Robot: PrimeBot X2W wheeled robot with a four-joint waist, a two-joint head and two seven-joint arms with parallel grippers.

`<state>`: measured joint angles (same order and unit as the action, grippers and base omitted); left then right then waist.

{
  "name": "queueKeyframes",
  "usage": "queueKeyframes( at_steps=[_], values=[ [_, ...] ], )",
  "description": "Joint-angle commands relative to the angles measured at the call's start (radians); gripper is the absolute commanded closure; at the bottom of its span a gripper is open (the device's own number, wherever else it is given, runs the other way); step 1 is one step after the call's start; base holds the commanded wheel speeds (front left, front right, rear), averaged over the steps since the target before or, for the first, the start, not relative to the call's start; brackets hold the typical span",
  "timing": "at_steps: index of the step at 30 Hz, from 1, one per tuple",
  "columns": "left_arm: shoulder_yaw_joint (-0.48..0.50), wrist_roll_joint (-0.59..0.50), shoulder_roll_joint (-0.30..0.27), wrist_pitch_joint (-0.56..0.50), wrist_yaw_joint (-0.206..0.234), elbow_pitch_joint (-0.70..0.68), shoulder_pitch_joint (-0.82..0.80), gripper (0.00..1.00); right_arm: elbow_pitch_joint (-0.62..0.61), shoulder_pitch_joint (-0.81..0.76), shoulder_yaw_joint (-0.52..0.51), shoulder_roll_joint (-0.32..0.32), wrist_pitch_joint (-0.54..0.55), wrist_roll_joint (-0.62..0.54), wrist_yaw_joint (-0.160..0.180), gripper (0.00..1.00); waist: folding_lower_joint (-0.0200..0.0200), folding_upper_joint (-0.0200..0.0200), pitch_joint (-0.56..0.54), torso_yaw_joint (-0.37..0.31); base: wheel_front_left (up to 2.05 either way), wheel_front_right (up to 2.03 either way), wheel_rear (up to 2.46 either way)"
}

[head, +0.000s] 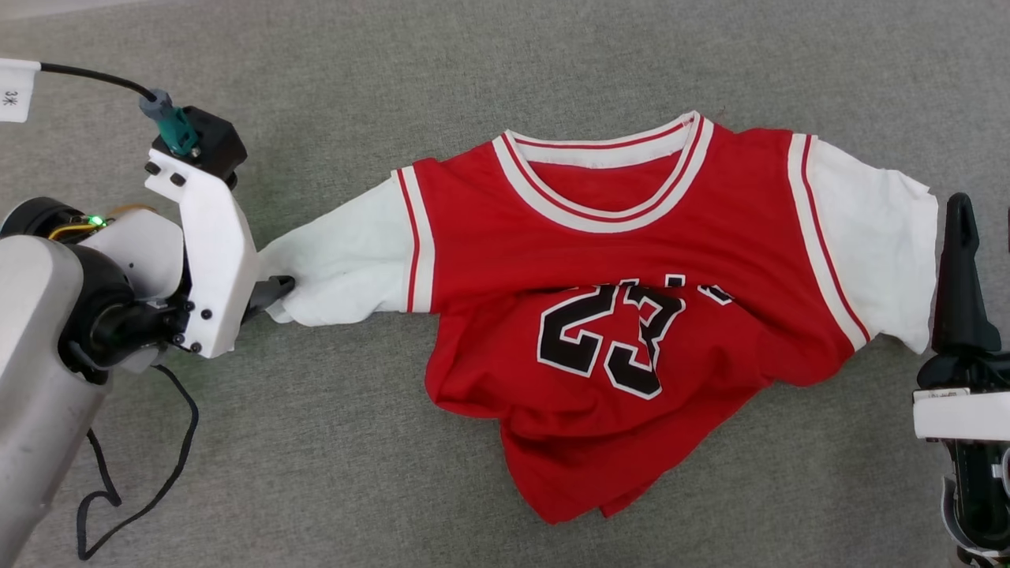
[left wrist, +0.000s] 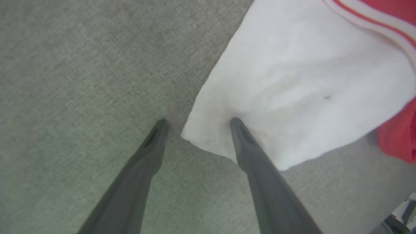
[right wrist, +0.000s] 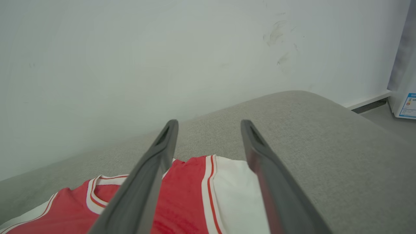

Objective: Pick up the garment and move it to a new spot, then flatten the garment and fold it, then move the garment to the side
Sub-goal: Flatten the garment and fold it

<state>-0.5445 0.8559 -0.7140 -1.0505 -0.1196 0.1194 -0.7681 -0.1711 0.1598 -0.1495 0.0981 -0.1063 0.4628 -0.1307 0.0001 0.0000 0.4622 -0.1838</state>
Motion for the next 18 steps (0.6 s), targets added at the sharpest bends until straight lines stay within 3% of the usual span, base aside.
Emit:
queueKeyframes(
  at_steps=[1, 4, 5, 6, 14, 18],
  values=[
    [-0.021, -0.006, 0.006, -0.006, -0.002, 0.011, 0.010, 0.00, 0.005, 0.018, 0.003, -0.004, -0.008, 0.004, 0.000, 0.00, -0.0001, 0.0000, 0.009, -0.005, 0.00, 0.00, 0.00],
    [-0.051, -0.002, 0.013, -0.024, -0.005, 0.023, 0.031, 0.00, 0.013, 0.023, 0.007, -0.004, -0.010, 0.003, 0.000, 0.00, -0.0001, 0.0000, 0.016, -0.006, 0.00, 0.00, 0.00],
    [-0.065, 0.000, 0.014, -0.040, -0.006, 0.027, 0.042, 0.93, 0.015, 0.026, 0.009, -0.004, -0.011, 0.001, 0.000, 0.00, -0.0001, 0.0000, 0.017, -0.006, 0.00, 0.00, 0.00],
    [-0.078, 0.000, 0.013, -0.049, -0.007, 0.025, 0.050, 1.00, 0.017, 0.028, 0.011, -0.002, -0.010, -0.001, 0.000, 0.00, -0.0001, 0.0000, 0.018, -0.004, 0.00, 0.00, 0.00],
    [-0.041, -0.037, 0.038, 0.130, -0.005, 0.033, 0.039, 1.00, 0.035, 0.024, 0.006, 0.030, 0.053, -0.038, 0.000, 0.00, -0.0001, 0.0000, -0.016, 0.022, 0.00, 0.00, 0.00],
    [-0.028, -0.074, 0.030, 0.257, -0.008, 0.033, 0.039, 1.00, 0.038, 0.017, 0.006, 0.073, 0.148, -0.054, 0.000, 0.00, -0.0001, 0.0000, -0.060, 0.046, 0.00, 0.00, 0.00]
  ],
)
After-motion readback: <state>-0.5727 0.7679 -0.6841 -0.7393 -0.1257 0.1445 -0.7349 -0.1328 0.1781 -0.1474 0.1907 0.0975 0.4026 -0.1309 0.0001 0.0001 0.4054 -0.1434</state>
